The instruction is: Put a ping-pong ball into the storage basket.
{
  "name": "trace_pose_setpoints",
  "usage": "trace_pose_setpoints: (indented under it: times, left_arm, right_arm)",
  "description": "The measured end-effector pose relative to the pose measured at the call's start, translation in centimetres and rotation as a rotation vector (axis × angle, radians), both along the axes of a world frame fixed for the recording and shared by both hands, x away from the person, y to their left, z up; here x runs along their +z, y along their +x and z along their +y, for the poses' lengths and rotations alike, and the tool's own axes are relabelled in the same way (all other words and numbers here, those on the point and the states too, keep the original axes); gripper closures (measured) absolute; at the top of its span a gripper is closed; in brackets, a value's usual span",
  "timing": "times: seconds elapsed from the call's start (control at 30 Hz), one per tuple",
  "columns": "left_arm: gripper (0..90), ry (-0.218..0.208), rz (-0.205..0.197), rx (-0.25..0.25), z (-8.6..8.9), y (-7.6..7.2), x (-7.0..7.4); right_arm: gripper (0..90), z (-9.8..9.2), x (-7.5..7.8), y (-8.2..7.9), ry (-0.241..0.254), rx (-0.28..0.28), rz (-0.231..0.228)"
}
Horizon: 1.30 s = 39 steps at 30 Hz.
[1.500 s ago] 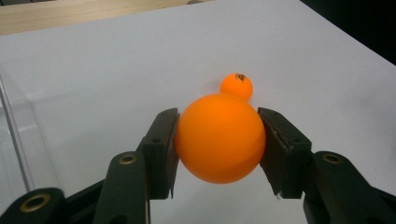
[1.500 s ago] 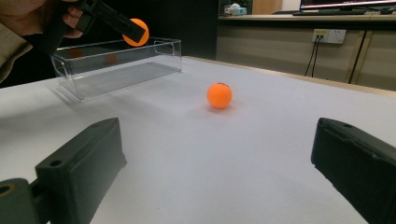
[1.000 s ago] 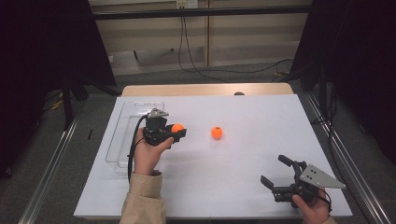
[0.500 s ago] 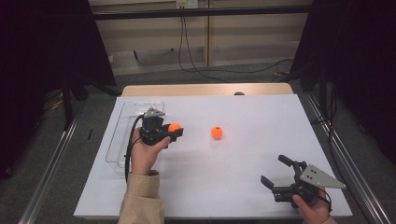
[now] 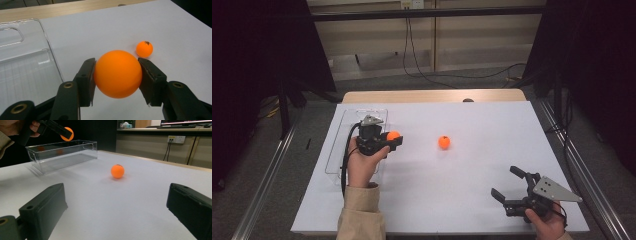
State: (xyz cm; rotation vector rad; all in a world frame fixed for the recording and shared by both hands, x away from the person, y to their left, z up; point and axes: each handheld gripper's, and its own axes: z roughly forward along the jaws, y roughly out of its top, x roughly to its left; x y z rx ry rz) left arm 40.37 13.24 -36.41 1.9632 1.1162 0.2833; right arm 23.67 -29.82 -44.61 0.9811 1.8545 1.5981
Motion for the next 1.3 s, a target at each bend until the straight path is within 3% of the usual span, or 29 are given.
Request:
trace_pose_setpoints:
  times: [1.3]
  left_arm:
    - [50.9,0.020,-0.019,0.071,2.8,0.0,0.2]
  right_arm:
    - [1.9,0.0,0.0,0.0,-0.001,-0.001,0.001]
